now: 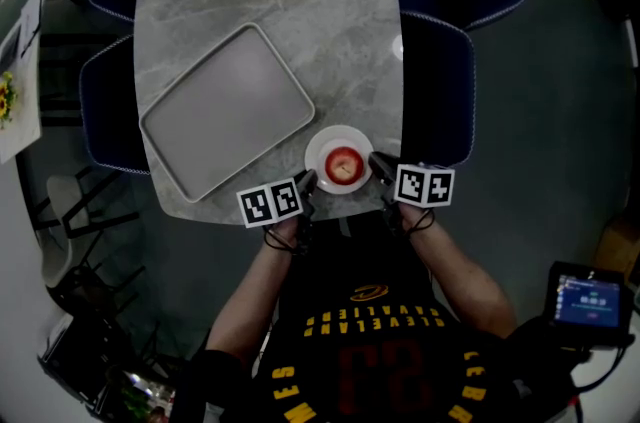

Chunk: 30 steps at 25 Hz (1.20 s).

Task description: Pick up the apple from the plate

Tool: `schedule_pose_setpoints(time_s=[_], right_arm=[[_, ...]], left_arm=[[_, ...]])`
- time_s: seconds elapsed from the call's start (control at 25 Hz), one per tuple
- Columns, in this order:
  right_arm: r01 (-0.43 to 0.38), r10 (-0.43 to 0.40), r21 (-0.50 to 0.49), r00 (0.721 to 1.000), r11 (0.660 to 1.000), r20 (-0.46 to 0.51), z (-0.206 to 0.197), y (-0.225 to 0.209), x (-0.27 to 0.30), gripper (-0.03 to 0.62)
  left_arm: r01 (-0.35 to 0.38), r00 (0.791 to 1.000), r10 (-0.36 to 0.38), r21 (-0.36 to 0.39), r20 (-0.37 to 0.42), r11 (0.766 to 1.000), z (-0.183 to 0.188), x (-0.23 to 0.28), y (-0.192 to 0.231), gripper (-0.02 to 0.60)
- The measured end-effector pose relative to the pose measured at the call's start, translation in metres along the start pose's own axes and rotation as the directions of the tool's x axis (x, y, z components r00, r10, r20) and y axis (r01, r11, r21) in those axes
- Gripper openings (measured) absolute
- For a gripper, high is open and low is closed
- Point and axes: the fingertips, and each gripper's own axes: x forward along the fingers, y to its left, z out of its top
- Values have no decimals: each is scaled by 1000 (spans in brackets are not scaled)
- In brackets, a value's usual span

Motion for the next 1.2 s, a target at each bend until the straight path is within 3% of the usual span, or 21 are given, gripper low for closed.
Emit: schedule_pose_setpoints(time_s=[0.52, 0.8, 1.04, 1.2], right_arm=[[-18, 18, -12, 1000, 1000, 21, 0, -2, 6, 41], [32, -27, -110, 999, 993, 45, 4, -8, 7, 44], [96, -69, -204, 988, 974, 138, 29, -1, -13, 43], [83, -7, -317, 972, 945, 236, 59, 32, -36, 41]], left_arm=[[18, 1000, -18, 30, -17, 999, -1, 6, 5, 48], [25, 1000, -25, 75, -1, 997, 6, 2, 10, 48], [25, 995, -34, 89, 95, 996, 24, -21, 7, 48], [47, 970, -74, 121, 231, 992, 50, -48, -15, 46]])
